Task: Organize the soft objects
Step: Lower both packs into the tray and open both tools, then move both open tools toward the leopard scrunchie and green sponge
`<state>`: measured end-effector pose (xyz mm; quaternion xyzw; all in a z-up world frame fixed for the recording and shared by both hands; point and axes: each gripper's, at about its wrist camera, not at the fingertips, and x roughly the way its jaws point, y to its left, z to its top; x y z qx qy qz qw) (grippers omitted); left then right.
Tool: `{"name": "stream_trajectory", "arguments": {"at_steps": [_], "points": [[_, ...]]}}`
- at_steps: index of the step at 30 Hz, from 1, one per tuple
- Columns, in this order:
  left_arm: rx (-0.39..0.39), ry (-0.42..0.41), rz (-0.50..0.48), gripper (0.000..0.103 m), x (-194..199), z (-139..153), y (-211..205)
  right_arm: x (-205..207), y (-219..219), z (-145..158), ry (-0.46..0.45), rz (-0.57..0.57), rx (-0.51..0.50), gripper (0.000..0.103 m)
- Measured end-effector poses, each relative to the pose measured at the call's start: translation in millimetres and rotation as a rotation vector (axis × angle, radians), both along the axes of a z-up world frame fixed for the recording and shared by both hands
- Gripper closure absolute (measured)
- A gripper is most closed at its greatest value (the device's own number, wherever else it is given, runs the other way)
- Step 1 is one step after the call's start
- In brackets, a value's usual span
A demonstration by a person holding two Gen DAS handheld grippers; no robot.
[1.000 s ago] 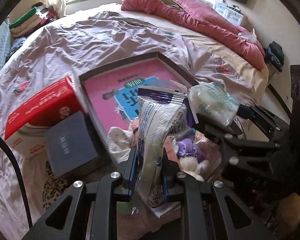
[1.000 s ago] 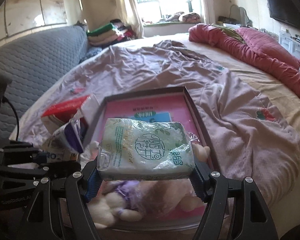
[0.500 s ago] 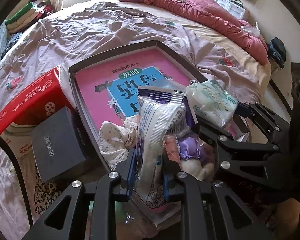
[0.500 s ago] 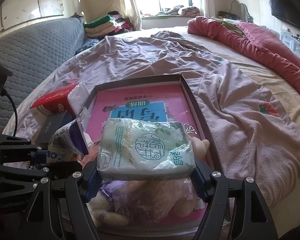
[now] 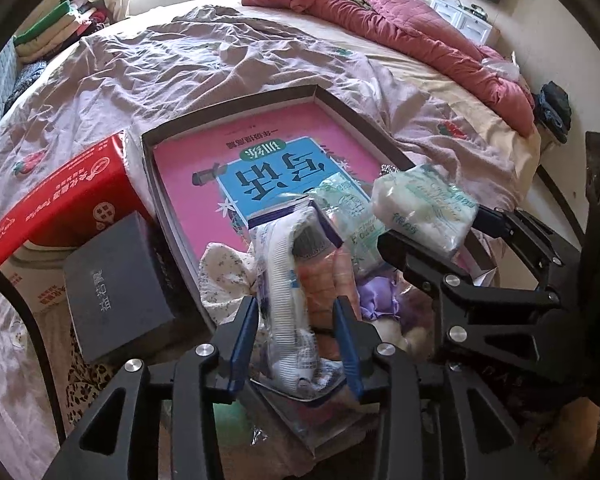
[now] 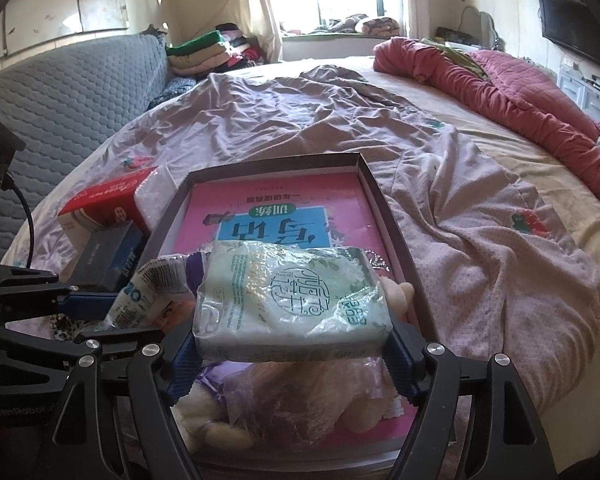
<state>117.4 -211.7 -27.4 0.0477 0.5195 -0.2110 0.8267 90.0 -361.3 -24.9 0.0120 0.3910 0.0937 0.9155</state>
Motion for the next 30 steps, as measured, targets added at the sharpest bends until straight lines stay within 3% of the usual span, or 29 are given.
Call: {"name": "stream_trajectory", "arguments": {"at_steps": [6,17,30], "points": [[-0.034,-0.022,-0.005,0.053,-8,12,5,-2,2,4,-0.007,0.007,0.007,0.021],[-0.054,-0.064,0.014,0.050,-19,29,22,-12,3,26,-0.060,0.000,0.023,0.020],[-0.006,-0.156,0.069,0.046,-38,55,57,-32,40,65,-0.141,0.089,0.038,0.019]]}}
